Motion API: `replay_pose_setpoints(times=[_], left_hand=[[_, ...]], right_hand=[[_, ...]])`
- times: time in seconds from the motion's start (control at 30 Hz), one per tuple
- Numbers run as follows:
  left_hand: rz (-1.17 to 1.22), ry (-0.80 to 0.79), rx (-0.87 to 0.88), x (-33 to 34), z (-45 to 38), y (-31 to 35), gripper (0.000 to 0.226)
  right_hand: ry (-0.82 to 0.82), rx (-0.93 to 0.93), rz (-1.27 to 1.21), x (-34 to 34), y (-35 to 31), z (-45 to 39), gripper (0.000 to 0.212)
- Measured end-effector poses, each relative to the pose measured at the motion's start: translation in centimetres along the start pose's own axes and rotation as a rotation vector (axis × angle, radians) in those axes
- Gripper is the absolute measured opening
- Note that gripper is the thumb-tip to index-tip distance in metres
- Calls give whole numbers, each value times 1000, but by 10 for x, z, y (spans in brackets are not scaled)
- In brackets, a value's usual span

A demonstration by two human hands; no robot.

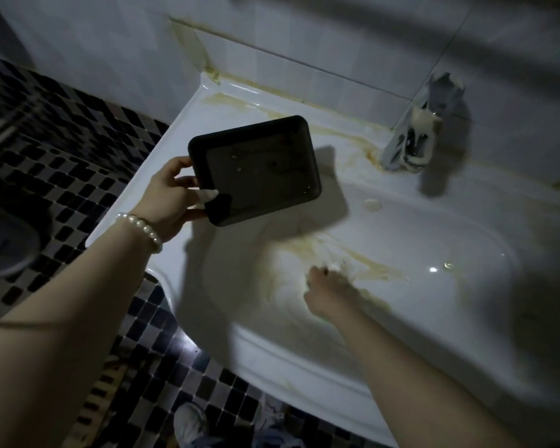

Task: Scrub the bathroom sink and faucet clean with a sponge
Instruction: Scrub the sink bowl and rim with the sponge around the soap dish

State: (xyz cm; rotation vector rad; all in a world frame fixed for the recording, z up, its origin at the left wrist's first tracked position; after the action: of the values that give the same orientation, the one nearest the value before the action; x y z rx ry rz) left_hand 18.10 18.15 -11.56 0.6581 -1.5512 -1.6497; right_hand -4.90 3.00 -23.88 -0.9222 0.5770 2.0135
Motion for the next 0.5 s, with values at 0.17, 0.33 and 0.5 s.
replay_pose_setpoints(times=[0.17,0.33,0.5], left_hand=[[35,-20,1,0,-7,0,46],[27,-56,13,8,-8,-9,47],[11,-66,7,0,-10,-13,47]], right_hand=[[-340,-374,-323,7,-35,43,7],[154,-311,-117,-13,-43,-15,36],[347,129,205,-21,84,-46,40]])
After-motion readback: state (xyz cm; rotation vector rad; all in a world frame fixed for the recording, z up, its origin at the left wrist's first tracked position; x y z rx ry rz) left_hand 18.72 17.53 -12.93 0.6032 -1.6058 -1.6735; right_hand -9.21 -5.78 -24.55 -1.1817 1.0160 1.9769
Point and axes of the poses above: each hand's wrist, its own z-axis away from the middle knuckle, its own x-axis out of the palm, y = z × x, the point moved 3 cm from there along -z, towards the middle knuckle, and after that the axes turned 14 degrees about x, right-handed, at the moved point
